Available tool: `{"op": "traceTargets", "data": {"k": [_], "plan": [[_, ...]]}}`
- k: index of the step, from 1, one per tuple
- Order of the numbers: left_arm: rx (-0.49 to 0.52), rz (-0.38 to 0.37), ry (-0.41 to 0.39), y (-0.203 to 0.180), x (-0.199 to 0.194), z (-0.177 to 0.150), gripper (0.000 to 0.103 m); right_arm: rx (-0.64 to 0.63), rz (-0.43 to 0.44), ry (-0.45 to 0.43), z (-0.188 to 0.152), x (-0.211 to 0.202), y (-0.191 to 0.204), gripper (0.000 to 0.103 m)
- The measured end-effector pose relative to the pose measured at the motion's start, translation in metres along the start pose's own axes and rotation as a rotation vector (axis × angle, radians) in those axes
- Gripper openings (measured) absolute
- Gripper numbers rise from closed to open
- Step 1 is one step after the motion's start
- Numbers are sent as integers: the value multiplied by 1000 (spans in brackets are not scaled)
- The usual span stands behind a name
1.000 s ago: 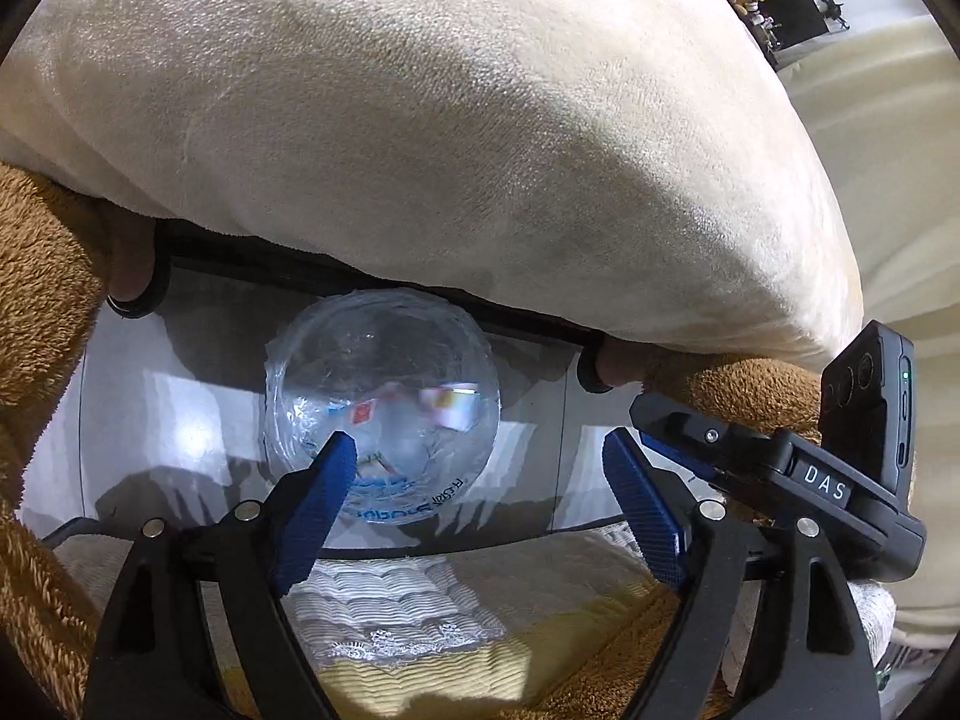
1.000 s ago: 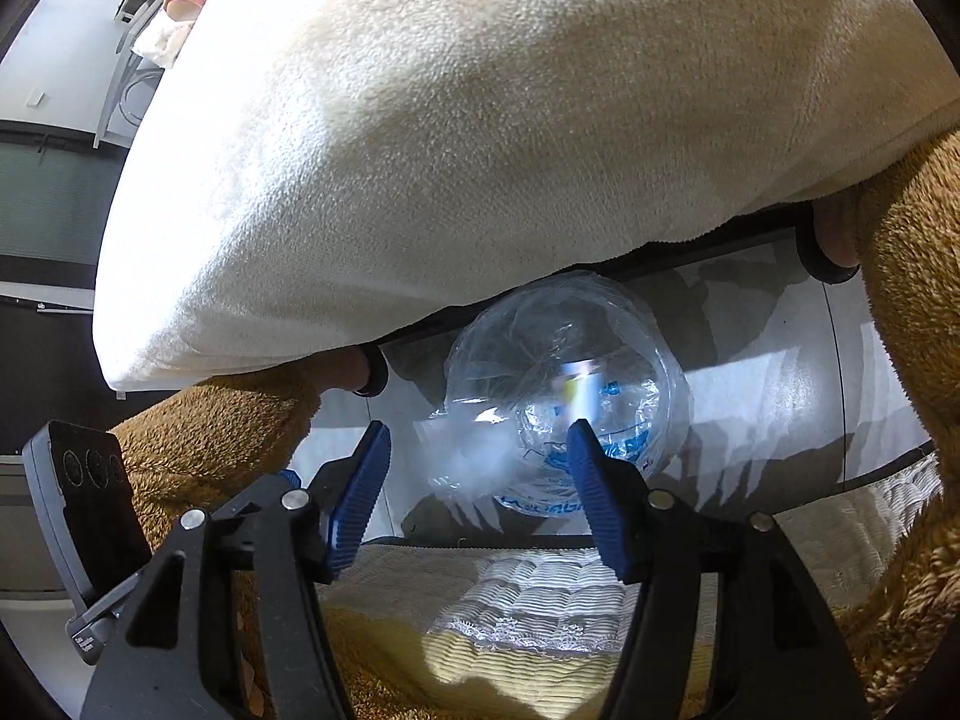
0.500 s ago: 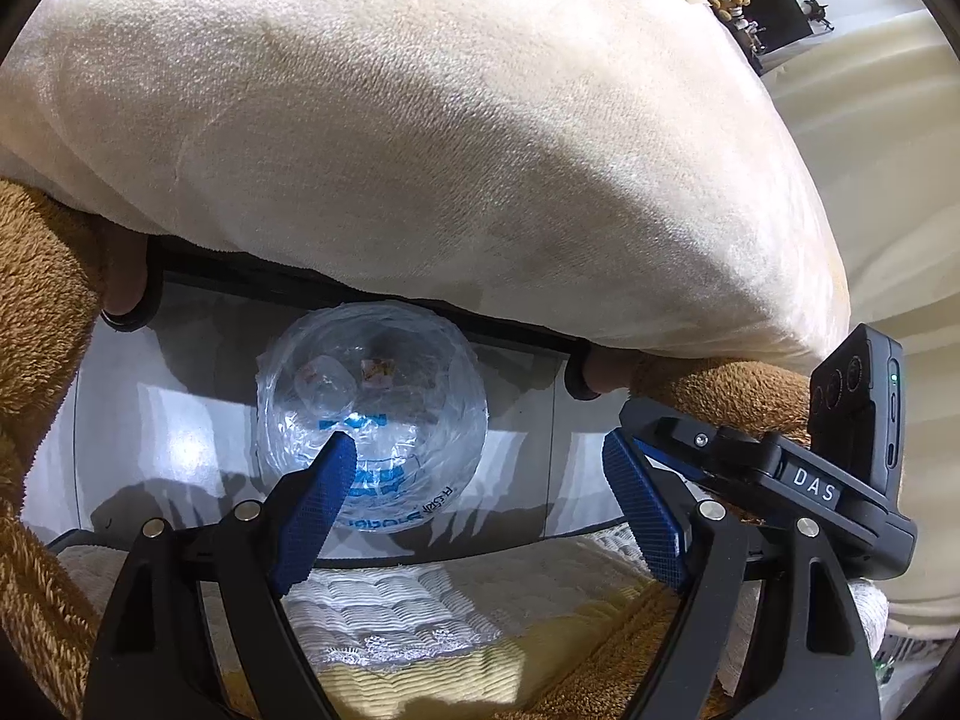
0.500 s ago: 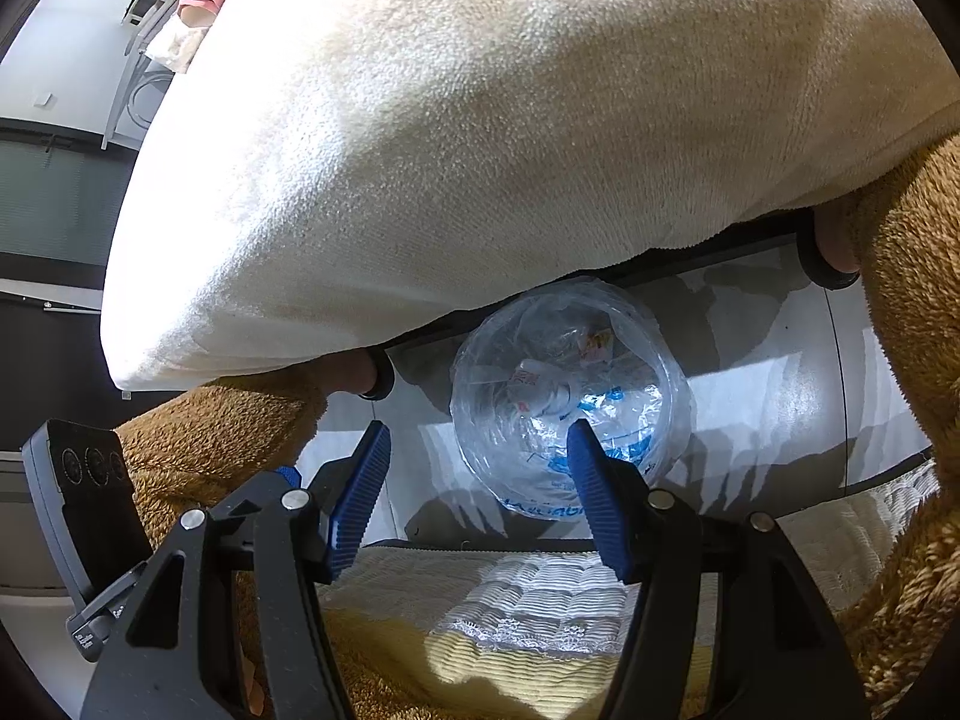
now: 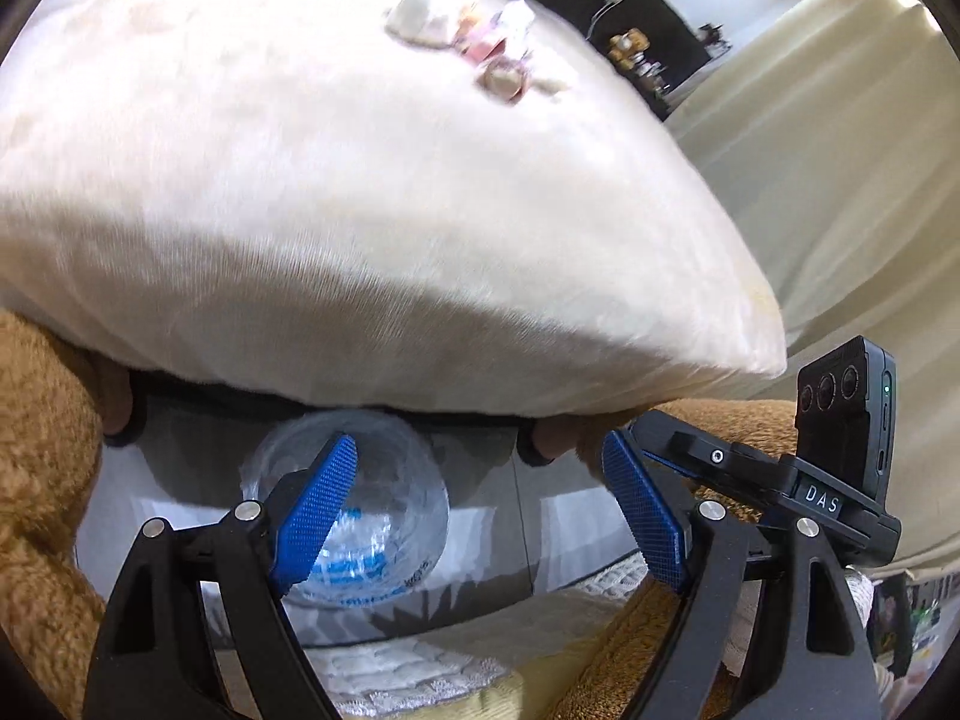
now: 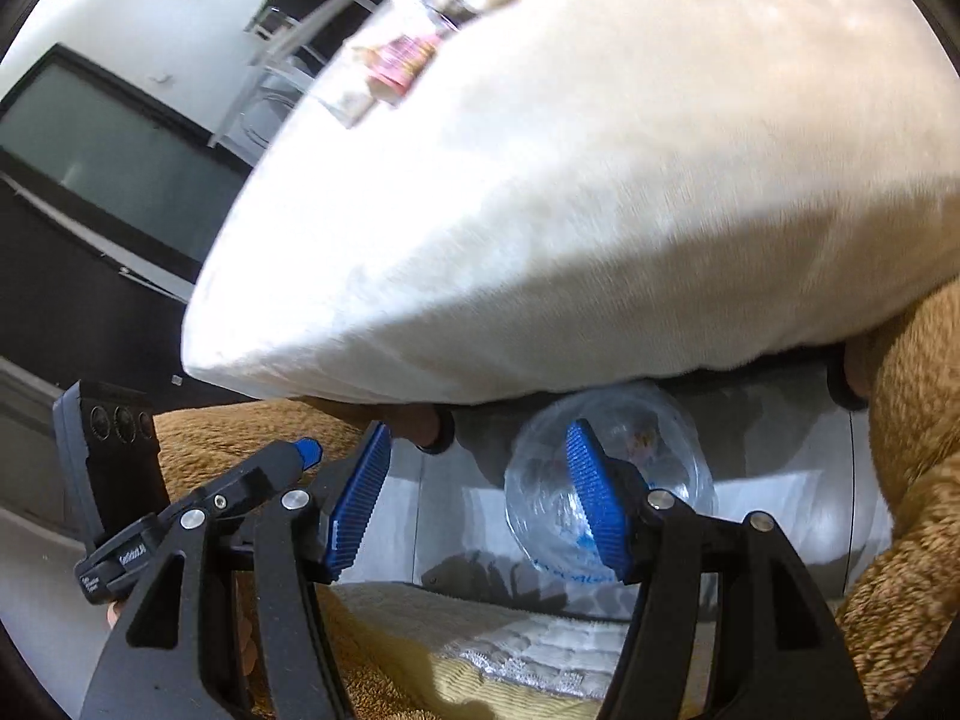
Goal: Collect trash
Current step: 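Bring the left gripper back up toward the trash pile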
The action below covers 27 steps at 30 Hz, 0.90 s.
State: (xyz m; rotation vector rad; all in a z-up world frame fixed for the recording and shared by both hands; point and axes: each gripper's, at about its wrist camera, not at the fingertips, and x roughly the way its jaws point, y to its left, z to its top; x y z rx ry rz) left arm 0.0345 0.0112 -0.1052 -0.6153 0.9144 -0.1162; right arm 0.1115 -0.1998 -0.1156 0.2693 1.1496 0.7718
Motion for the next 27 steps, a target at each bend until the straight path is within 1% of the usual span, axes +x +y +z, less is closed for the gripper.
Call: {"op": "traceTargets", "data": {"k": [4,6,9,12,17,20,22,23,25,27], "plan": [[105,15,-88,-15,-19,10,83,-116,5,-95,11,-22,15,61],[166,22,-112,-23,-26,17,83,-156,12,-132,17,-29,21,61],[219,27,-146,-31,-36,34,83,-194,9,-175,32,-37,25,61],[242,44,-170,-32,-42,54,83,-226,-10,-207,54,-41,27,61],[283,83,-220,-31,-54,91,83,-276,-58,-252,102,-39,25,61],[300,109,-239,-28,-52,113,83,-271,-82,-268,134,-31,19,61],[296,118,-237,-25,-45,129,83,-265,-97,-275,152,-24,15,61],[289,109,-233,-22,-41,136,83,-258,-100,-274,160,-21,14,61],[260,59,-219,-14,-34,151,83,-261,-117,-280,176,-14,12,61],[250,67,-206,-10,-24,164,83,-260,-122,-277,192,-6,9,61]]}}
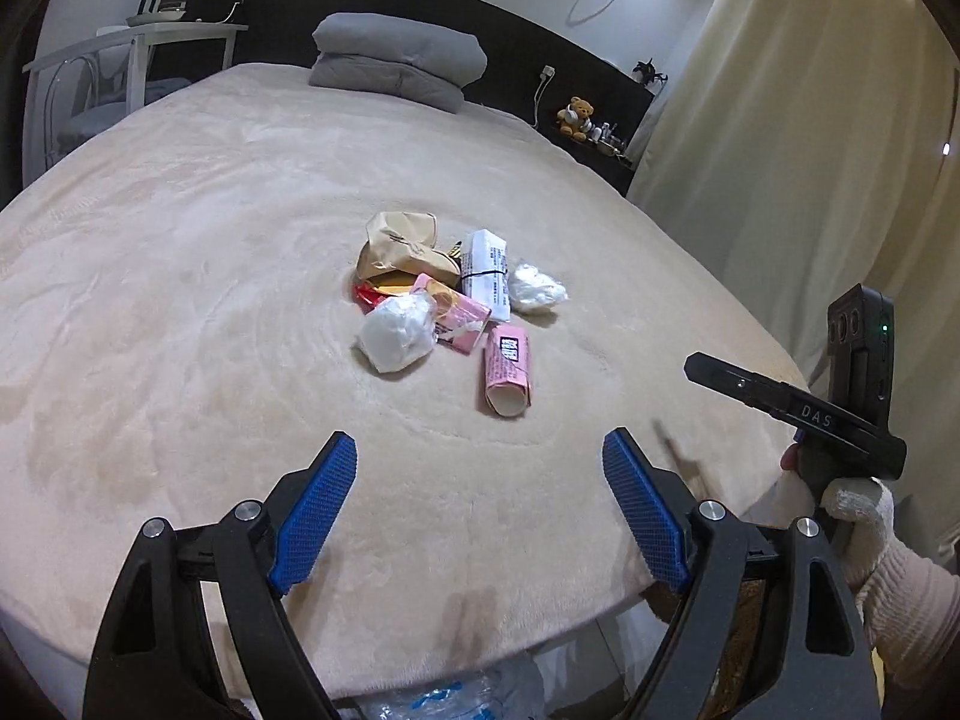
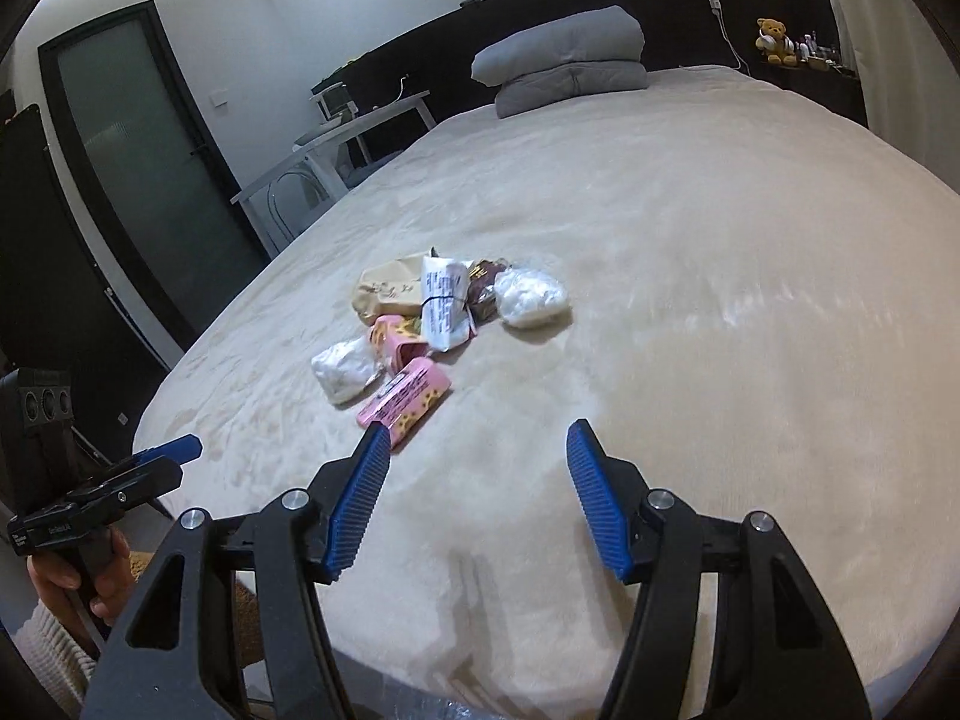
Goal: Collect trash
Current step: 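Bring the left gripper back up toward the trash pile, then grasp the white plastic bag with the right gripper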
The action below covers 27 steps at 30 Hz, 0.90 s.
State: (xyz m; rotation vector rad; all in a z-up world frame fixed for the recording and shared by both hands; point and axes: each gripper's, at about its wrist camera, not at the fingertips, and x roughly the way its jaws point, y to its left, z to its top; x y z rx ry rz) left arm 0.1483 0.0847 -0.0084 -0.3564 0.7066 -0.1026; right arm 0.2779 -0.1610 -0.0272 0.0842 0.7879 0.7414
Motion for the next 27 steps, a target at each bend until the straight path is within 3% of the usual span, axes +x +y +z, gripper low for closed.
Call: {"op": "traceTargets", "data": {"k": [8,12,19,23,27], "plan": [[56,63,49,11,47,36,83,13,-20,37,40,60,-17,61],[100,95,85,18,74,49,83,17,-33,72,52,90,-24,67],[199,93,141,24,111,55,82,2,-45,107,70,137,-28,70],[206,89,154,31,122,57,82,-16,-44,136,73,158,-27,70],[227,95,165,35,131,58,56,-22,-36,153,76,169,-27,70]]}}
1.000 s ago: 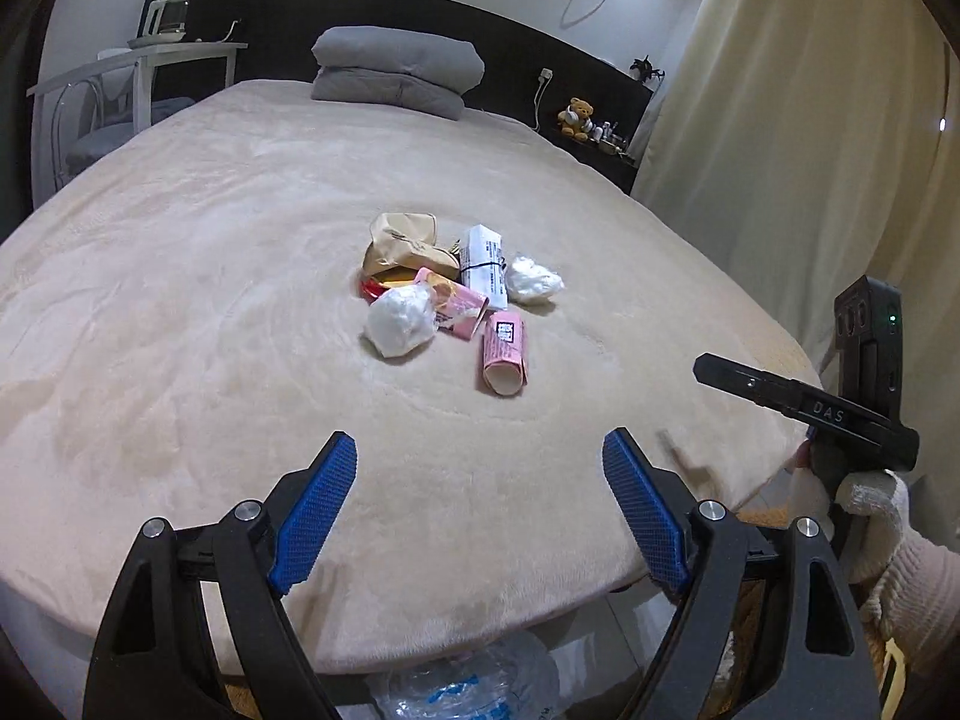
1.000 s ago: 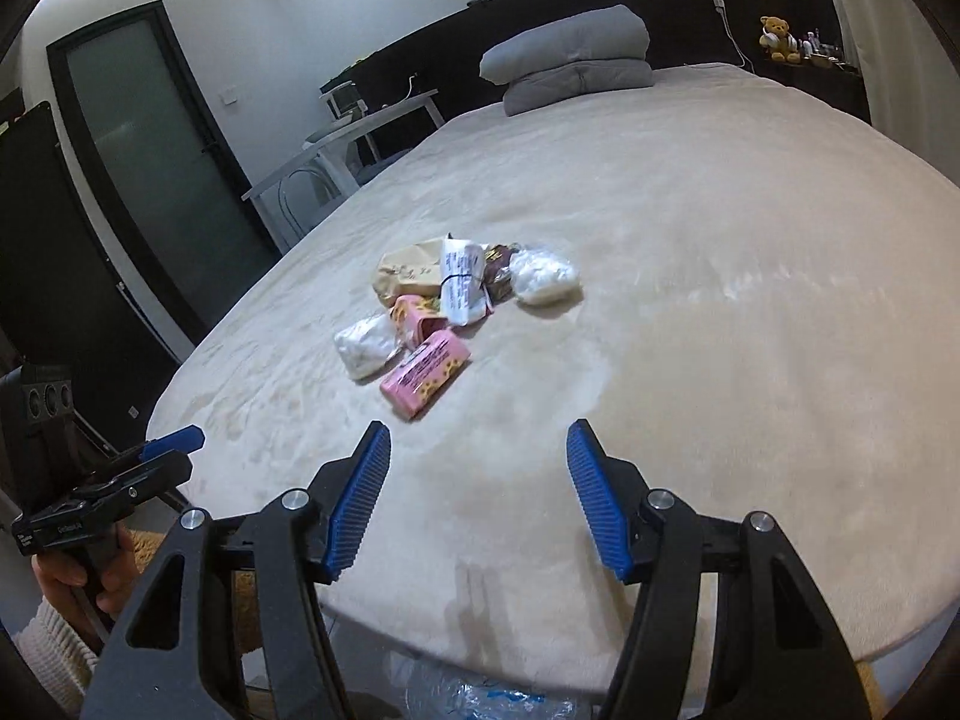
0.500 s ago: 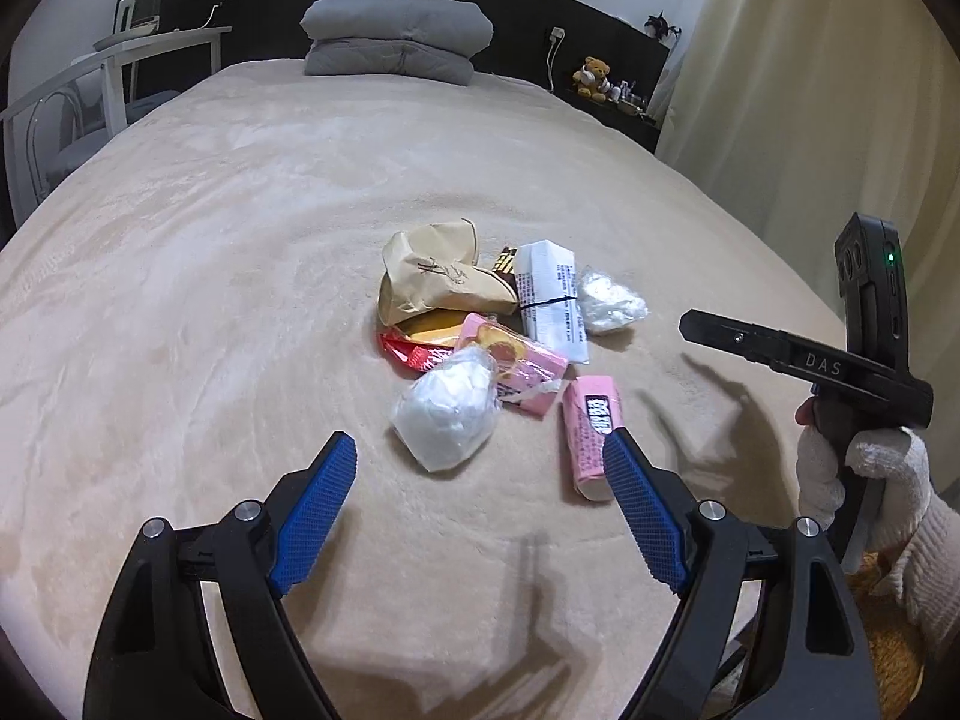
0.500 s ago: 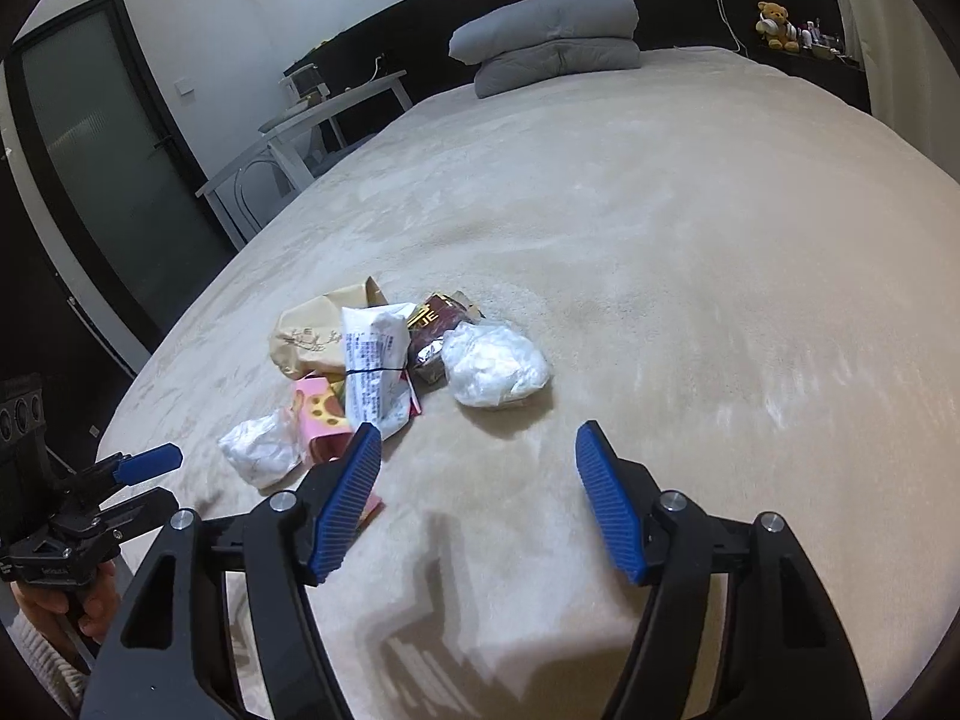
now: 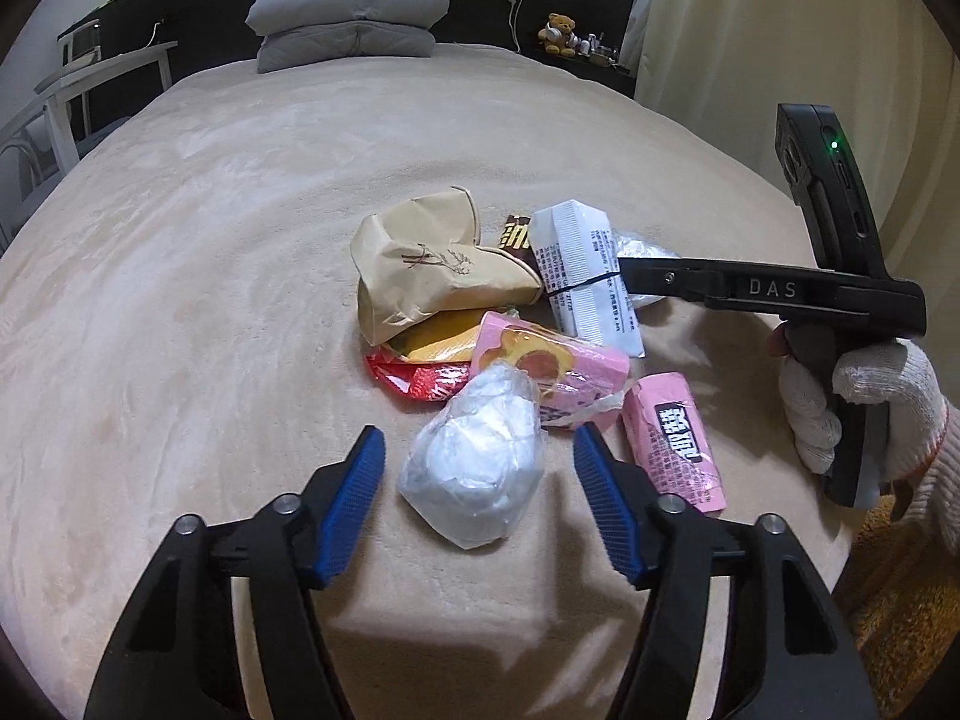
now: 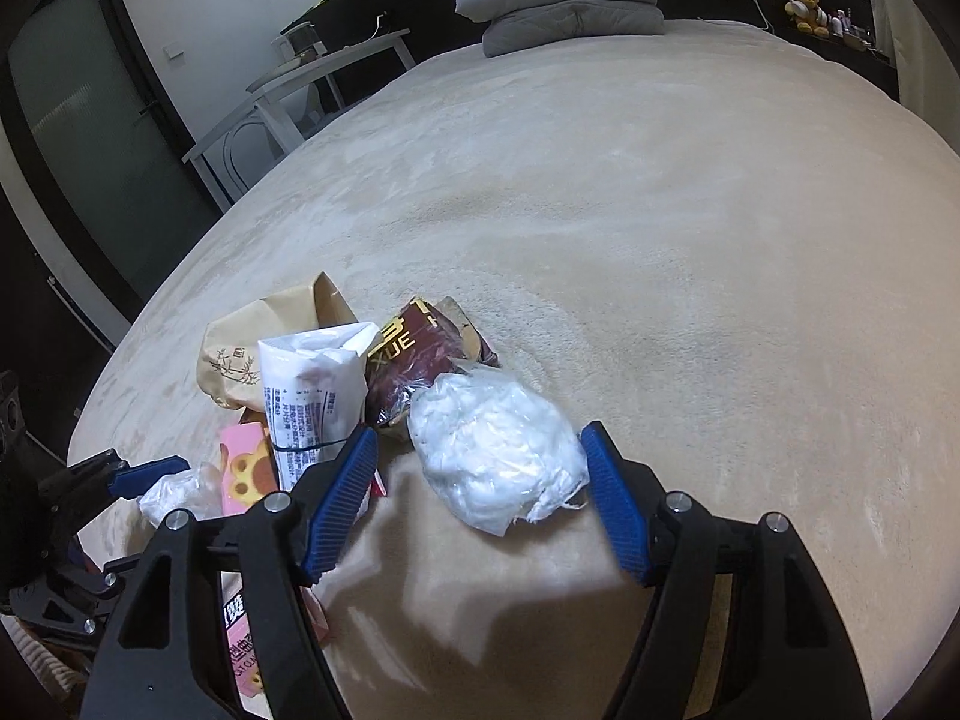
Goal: Collect trash
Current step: 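Grasp the white plastic bag with the right gripper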
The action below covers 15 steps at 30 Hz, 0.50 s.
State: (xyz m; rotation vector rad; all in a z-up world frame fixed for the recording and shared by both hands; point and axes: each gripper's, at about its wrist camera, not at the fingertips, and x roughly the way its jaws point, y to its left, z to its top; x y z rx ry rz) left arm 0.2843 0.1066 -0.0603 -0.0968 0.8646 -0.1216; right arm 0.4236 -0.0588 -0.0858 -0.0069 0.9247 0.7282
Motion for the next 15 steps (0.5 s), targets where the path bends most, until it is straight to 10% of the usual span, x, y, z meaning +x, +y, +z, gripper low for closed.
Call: {"op": "traceTargets", "data": {"k": [15], "plan": [[-27,2,-78,5,-29,-1,47,20,12,-64,-9,-41,3,55]]}}
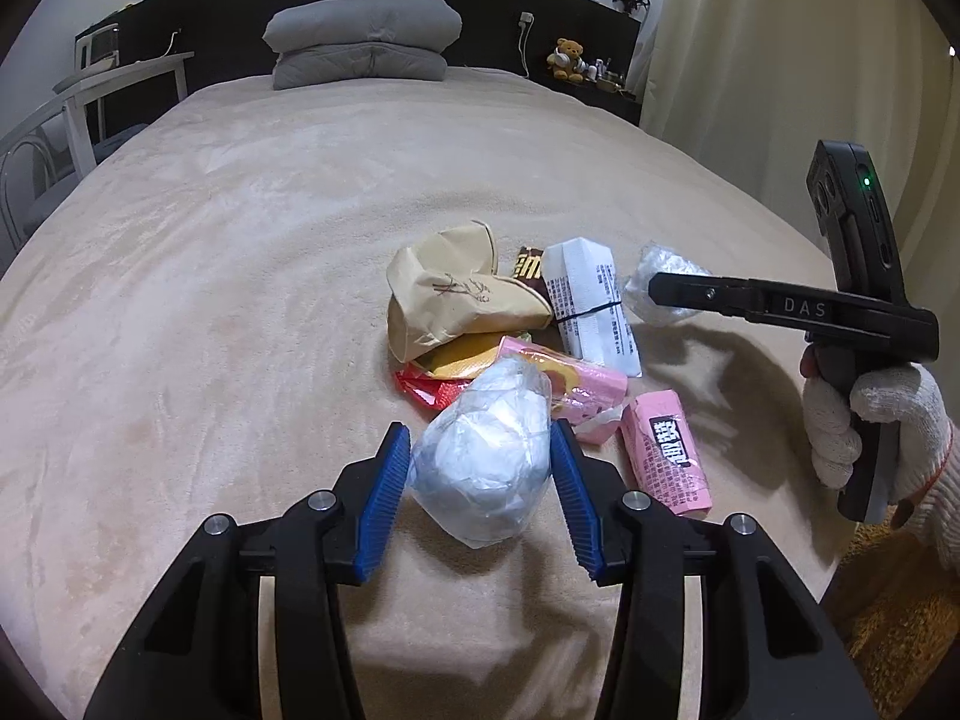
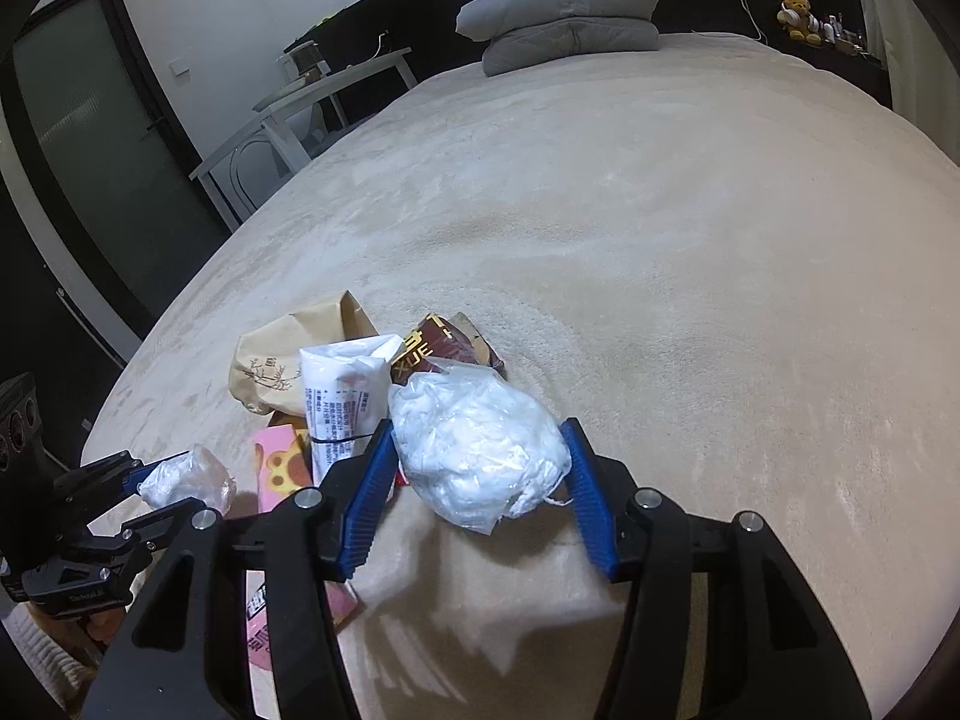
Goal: Collect trash
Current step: 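Grasp the white plastic bag with the right gripper, then lift the white bag with the right gripper and carry it toward the bin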
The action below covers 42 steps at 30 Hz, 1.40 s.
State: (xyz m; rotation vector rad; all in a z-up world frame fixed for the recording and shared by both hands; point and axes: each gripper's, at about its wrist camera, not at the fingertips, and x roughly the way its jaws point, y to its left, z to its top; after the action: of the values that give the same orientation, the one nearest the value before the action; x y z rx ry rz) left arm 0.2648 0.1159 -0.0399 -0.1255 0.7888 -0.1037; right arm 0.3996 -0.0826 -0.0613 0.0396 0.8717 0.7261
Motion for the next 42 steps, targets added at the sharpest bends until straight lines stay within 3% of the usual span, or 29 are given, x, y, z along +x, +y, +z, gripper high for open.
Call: {"op": "traceTargets", "data": {"k": [20,29,42], "plan": [[-121,-13,-186,-18,-86,-20,47,72,34,-144,-56,-106,18,55],[-167,-35,-228,-40,-113,-51,47,103,48,-171,-105,-144,31,55],[-131,-78,-250,-89,-152,-112,47,104,73,-204,-167,-195,50,55]]}}
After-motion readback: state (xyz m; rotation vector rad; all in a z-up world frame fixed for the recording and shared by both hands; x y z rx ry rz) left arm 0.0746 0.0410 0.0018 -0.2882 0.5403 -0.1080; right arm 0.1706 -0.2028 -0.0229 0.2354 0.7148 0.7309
